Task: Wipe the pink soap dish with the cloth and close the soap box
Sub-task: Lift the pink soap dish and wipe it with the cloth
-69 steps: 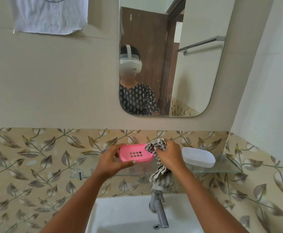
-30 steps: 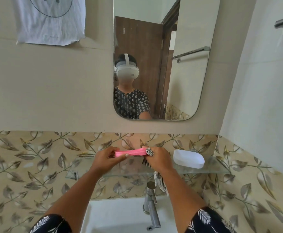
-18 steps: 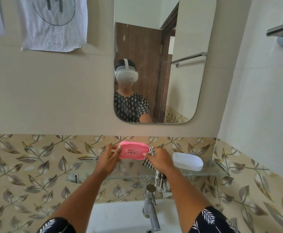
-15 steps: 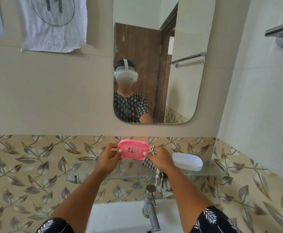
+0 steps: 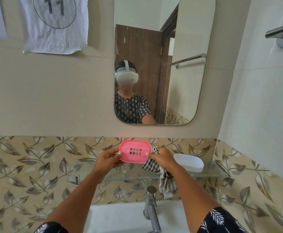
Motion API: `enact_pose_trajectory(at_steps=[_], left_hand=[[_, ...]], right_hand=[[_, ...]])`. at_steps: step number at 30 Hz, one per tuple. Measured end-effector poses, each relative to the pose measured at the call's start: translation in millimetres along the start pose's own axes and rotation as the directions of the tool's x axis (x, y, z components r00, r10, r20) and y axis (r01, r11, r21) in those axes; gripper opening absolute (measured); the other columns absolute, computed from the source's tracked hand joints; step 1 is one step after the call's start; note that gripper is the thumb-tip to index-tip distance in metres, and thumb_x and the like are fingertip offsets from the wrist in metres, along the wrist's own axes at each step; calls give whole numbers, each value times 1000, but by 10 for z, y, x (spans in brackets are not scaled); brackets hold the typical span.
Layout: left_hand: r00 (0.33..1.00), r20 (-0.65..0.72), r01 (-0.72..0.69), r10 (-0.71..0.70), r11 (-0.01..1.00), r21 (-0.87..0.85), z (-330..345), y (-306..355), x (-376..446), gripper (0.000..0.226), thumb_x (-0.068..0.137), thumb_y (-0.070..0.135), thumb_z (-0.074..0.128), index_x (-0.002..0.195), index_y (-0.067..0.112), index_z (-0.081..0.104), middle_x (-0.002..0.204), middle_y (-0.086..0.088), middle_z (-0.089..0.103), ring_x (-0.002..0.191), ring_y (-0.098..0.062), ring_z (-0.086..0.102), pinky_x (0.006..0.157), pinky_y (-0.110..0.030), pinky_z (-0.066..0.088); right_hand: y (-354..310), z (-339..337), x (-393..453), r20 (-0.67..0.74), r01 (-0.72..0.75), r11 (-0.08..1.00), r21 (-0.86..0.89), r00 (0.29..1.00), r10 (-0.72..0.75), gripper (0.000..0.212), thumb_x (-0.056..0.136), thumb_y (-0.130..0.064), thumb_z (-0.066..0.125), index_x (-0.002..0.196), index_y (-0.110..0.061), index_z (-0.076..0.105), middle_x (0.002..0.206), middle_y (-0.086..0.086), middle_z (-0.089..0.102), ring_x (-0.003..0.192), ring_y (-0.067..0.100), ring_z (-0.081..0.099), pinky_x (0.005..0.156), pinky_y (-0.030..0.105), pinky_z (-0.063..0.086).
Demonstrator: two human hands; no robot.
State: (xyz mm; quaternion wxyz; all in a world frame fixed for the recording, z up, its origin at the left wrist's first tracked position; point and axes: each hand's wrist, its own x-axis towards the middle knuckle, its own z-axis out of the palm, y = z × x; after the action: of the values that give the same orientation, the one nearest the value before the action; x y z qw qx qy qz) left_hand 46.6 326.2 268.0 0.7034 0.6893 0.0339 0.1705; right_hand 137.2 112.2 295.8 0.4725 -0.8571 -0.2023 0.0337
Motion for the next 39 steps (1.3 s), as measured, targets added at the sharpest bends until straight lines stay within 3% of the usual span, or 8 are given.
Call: enact_pose_trajectory(at_steps=[15, 20, 23, 28, 31, 33, 36, 39], left_hand=[[997, -12, 70, -75, 967, -246, -39, -133, 39, 27, 93, 7, 53, 117, 6, 64, 103, -22, 71, 85, -26, 72, 76, -32, 60], [997, -3, 79, -83, 964, -255, -67, -159, 75, 30, 91, 7, 55, 120, 3, 62, 105, -23, 70, 90, -30, 71, 79, -37, 59], [997, 10, 78, -78, 960, -270, -73, -157, 96, 32, 91, 8, 55, 121, 2, 61, 106, -23, 70, 88, -29, 71, 81, -38, 58], [997, 32, 80, -73, 954, -290, -86, -189, 117, 31, 91, 7, 54, 121, 0, 61, 106, -26, 69, 84, -28, 72, 81, -39, 58], [997, 43, 81, -71, 948, -307, -103, -185, 101, 29, 92, 5, 53, 118, -2, 61, 103, -28, 69, 82, -27, 73, 79, -37, 59], [996, 51, 83, -71, 952, -295, -106, -176, 83, 26, 92, 5, 52, 115, -2, 62, 100, -28, 69, 79, -26, 73, 75, -35, 60], [996, 70, 78, -62, 960, -270, -91, -154, 66, 25, 92, 4, 52, 112, -1, 64, 101, -32, 65, 76, -25, 73, 70, -31, 61], [996, 68, 68, -52, 963, -260, -82, -141, 51, 21, 92, 6, 52, 105, 1, 67, 100, -33, 64, 76, -25, 73, 70, -29, 61]], right_hand=[[-4, 76, -128, -168, 34, 996, 80, 986, -20, 43, 63, -50, 81, 76, -17, 55, 72, -6, 60, 64, 11, 56, 56, 23, 43], [-21, 12, -296, -260, -14, 972, 234, 963, 77, 33, 61, -25, 89, 78, -11, 65, 75, -3, 70, 74, 15, 66, 57, 20, 47], [-111, -52, -442, -268, -49, 948, 315, 954, 138, 34, 68, -9, 84, 71, -21, 53, 73, -9, 59, 71, 12, 59, 65, 21, 44], [-201, -83, -564, -412, 30, 899, 438, 895, 171, 35, 74, -12, 80, 77, -25, 48, 78, -5, 60, 69, 7, 55, 71, 27, 44], [-251, 15, -529, -616, 207, 944, 256, 787, -6, 30, 72, -9, 80, 71, -22, 53, 70, -7, 61, 67, 10, 62, 52, 9, 42], [-270, 161, -472, -651, 295, 955, 9, 727, -218, 26, 74, -7, 78, 72, -18, 54, 64, -10, 58, 56, 1, 57, 45, 10, 44], [-265, 422, -338, -525, 326, 907, -267, 740, -421, 14, 80, -6, 72, 80, -9, 58, 67, -8, 57, 52, -2, 47, 41, 10, 39], [-264, 648, -296, -381, 284, 854, -437, 801, -461, 11, 83, -3, 65, 92, -7, 60, 76, 2, 61, 59, 9, 46, 40, 11, 28]])
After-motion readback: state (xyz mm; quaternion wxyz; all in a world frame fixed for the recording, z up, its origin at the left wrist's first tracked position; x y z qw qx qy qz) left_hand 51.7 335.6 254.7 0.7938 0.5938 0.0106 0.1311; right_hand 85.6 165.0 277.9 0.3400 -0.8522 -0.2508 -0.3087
